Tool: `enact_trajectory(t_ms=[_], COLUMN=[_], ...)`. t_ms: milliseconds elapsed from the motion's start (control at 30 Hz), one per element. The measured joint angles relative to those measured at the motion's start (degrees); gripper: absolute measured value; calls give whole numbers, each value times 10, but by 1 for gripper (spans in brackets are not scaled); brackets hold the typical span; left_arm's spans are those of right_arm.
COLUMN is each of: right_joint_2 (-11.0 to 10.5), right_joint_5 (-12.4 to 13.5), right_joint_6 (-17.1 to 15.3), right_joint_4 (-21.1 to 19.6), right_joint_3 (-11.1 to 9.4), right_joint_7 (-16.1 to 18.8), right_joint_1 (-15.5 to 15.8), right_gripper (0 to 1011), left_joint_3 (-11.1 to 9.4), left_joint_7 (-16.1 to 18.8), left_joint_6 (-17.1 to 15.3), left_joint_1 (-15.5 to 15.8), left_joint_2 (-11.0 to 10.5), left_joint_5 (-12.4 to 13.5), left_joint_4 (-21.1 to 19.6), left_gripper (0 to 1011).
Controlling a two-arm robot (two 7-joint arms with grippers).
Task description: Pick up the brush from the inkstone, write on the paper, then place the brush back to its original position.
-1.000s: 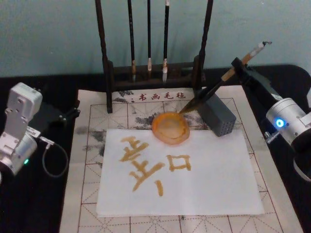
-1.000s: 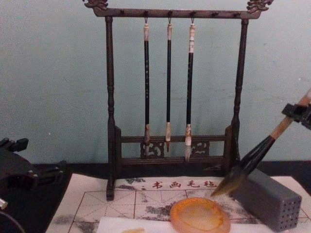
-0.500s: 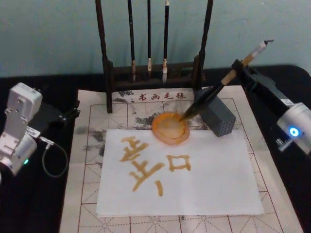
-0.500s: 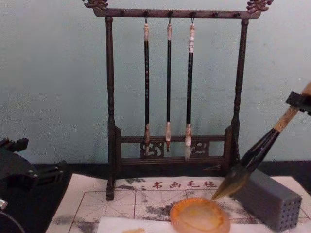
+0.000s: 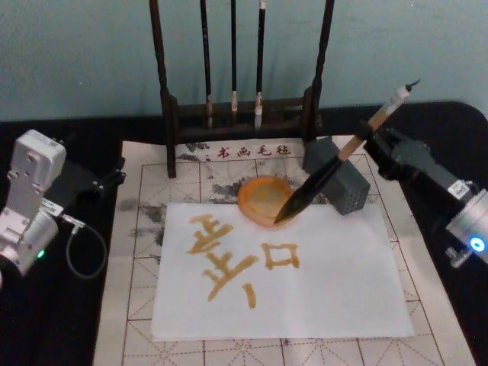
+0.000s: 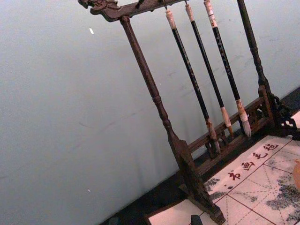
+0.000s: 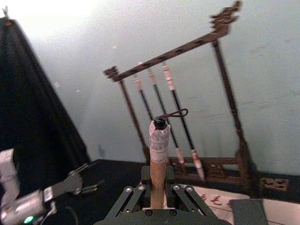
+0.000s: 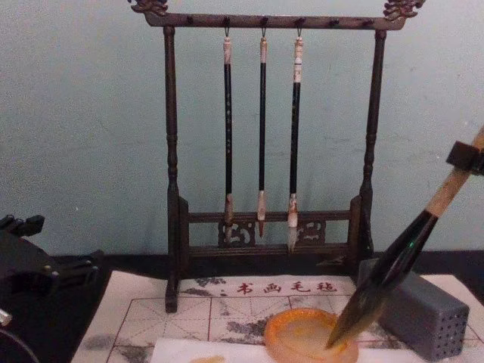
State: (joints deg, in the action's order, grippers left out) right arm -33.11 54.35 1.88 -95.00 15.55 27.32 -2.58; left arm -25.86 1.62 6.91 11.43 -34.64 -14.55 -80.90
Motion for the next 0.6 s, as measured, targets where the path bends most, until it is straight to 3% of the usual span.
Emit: enact_trajectory(t_ms=[600], right_joint_2=[-5], right_joint_5=[-58], right_joint_6=[48], right_joint_4=[-7], right_joint_3=[30], right_joint_7=[64], right_joint_1=[15], right_gripper=[195], left_joint_3=[0], left_joint_7=[0], left_joint_6=[0], left_joint_1=[0], left_joint_2=[0], left_joint_5=[0], left_joint_4=[0], left_gripper=[1001])
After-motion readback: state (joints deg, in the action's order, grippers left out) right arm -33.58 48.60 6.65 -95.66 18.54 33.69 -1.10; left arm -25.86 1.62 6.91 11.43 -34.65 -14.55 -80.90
